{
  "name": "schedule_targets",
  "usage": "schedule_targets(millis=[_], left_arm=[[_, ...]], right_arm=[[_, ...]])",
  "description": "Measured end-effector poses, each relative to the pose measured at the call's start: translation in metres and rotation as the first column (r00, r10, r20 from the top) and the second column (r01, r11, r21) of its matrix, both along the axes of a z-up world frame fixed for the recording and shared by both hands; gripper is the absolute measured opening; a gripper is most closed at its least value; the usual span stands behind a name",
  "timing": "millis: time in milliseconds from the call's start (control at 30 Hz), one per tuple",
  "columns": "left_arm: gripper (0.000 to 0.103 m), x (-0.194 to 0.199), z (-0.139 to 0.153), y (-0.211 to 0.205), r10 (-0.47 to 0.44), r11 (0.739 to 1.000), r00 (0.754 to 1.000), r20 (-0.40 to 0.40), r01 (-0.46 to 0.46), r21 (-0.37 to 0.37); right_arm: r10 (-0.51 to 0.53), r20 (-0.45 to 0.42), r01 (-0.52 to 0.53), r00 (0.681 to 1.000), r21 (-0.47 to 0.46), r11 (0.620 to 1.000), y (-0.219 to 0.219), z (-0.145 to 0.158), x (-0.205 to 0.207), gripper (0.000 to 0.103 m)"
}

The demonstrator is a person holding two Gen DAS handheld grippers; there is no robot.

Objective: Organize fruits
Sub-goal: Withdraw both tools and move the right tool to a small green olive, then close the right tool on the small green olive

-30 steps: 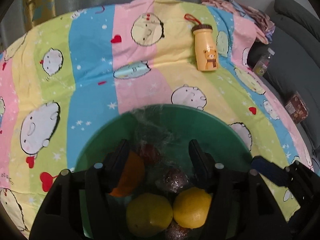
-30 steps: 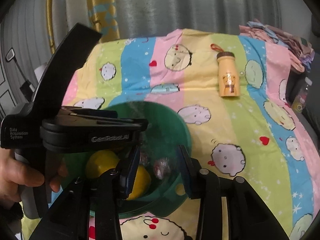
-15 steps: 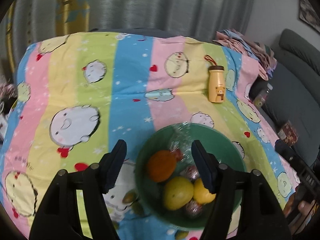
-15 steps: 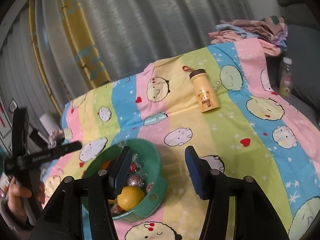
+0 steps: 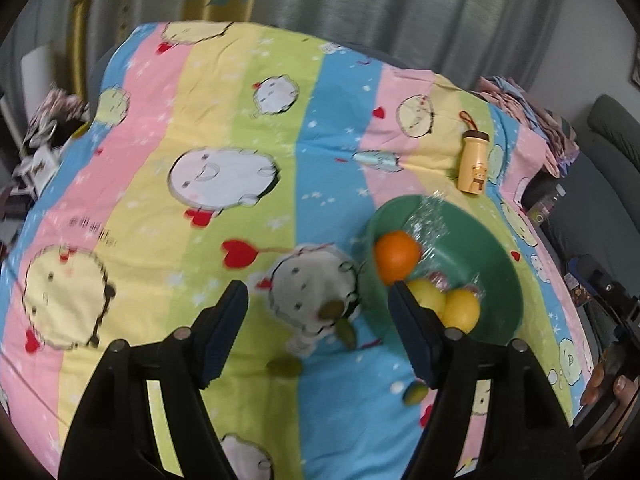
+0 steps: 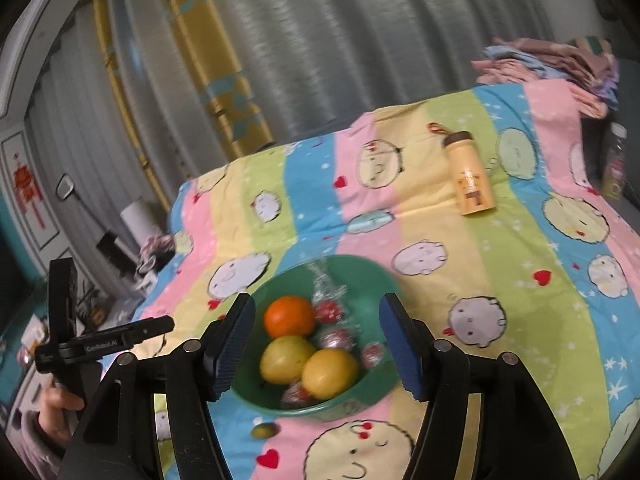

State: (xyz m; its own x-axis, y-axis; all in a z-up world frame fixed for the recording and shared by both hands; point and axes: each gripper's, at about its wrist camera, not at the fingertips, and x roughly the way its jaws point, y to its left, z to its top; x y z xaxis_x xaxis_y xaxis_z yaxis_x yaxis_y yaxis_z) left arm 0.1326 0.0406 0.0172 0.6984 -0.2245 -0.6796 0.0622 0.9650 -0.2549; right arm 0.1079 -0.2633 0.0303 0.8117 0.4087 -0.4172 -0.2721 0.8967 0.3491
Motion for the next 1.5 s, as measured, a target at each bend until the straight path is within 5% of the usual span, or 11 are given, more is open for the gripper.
schedule_targets(millis=[367, 667, 1000, 1300, 1433, 1500], left_arm=[[0.071, -0.028, -0.042, 0.024, 0.039, 0.997, 0.998, -0.044, -0.042, -0.063], [0.070, -0.015, -0.082, 0.012, -0.039, 0.999, 0.995, -0.092, 0.039, 0.003], [0.068, -0.004, -0.094, 0.000, -0.087, 0.996, 0.992, -0.086, 0.089, 0.016], [0.052, 0.004, -0.098, -0.012, -0.096, 0.992, 0.993, -0.073, 0.101, 0.072], [0.030, 0.004, -0.098, -0.013, -0.104, 0.990, 0.992, -0.069, 0.110, 0.083], [0.031, 0.003, -0.099, -0.017, -0.116, 0.987, 0.991, -0.068, 0.123, 0.102]], right_arm=[[0.143, -0.032, -0.146, 0.989, -0.093, 0.985, 0.044, -0.006, -0.017, 0.065], [0.230, -0.253, -0.278, 0.940, -0.174, 0.945, 0.097, -0.079, -0.024, 0.065], [0.226, -0.320, -0.301, 0.920, -0.206, 0.931, 0.112, -0.107, -0.016, 0.061], [0.244, -0.343, -0.330, 0.907, -0.218, 0.919, 0.122, -0.116, -0.009, 0.053], [0.233, -0.337, -0.327, 0.912, -0.255, 0.910, 0.129, -0.117, -0.005, 0.053], [0.230, -0.332, -0.326, 0.915, -0.273, 0.905, 0.132, -0.117, -0.003, 0.053]])
